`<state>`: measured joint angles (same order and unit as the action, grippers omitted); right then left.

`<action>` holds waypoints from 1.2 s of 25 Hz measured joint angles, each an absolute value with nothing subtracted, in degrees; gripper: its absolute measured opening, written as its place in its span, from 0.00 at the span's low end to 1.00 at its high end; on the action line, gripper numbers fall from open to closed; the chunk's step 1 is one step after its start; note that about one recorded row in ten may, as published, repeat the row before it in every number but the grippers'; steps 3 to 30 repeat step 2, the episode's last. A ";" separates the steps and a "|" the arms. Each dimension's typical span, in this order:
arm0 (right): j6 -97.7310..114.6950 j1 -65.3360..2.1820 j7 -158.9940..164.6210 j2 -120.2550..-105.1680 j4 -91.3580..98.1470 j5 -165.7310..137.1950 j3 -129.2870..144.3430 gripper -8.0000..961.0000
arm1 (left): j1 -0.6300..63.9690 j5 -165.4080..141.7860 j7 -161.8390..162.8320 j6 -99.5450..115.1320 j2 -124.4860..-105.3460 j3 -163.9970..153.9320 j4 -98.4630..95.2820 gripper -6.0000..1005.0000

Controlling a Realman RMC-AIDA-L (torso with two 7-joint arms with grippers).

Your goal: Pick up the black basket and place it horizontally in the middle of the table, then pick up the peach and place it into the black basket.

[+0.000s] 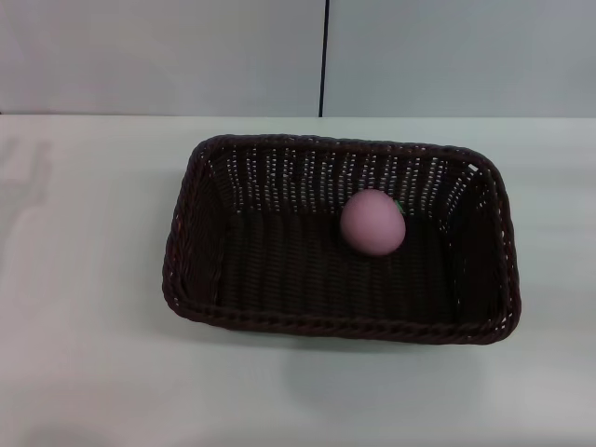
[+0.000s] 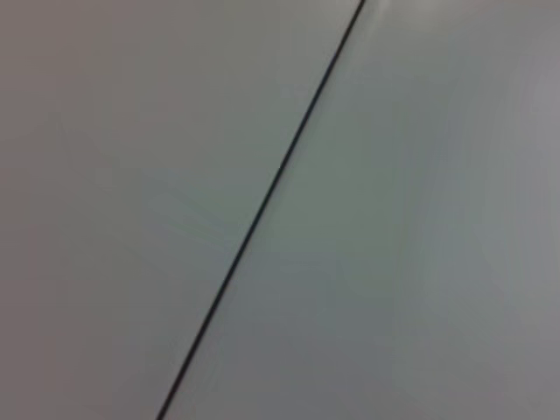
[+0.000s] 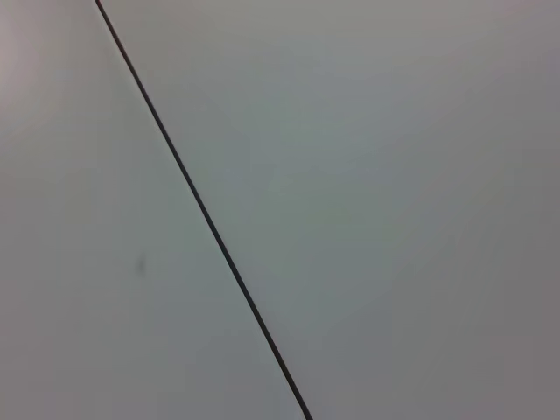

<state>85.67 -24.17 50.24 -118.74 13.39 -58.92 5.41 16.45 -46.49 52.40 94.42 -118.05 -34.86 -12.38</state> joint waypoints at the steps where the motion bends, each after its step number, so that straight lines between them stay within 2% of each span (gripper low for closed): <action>1: 85.34 -24.53 50.24 -118.74 13.37 -58.91 4.93 0.51 | 16.49 -46.49 52.50 94.46 -118.04 -34.39 -12.44 0.68; 30: 84.92 -25.20 50.22 -118.74 13.32 -58.90 4.01 0.51 | 16.55 -46.49 52.58 94.50 -118.04 -33.95 -12.48 0.68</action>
